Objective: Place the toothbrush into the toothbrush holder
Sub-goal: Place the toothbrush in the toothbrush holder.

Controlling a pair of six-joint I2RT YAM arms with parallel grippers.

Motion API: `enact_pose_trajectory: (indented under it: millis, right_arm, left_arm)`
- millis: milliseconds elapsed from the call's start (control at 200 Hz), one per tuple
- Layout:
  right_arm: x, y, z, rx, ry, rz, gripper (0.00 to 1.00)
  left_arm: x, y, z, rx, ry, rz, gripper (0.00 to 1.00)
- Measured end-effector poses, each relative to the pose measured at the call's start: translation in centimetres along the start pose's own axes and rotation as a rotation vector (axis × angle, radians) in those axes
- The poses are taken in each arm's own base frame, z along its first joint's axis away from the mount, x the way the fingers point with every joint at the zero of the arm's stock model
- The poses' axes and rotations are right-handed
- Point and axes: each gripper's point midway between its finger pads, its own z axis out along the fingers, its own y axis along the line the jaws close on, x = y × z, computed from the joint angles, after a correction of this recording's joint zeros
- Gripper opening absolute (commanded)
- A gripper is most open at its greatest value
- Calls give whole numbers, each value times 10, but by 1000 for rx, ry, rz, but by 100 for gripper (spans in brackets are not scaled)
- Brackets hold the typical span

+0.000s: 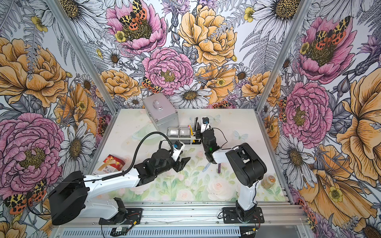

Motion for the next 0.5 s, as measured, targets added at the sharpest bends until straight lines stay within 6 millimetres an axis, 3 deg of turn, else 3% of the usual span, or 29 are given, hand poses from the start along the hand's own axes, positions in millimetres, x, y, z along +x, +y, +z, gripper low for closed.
enact_pose_trajectory:
  millis: [300,500]
  right_arm:
    - [-1,0,-3,3,-1,-3,53]
    - [-24,2,-12,-2,-45,-19,58]
  left_arm:
    - [0,0,0,0,0,0,62]
    - [0,-1,0,4,0,0,62]
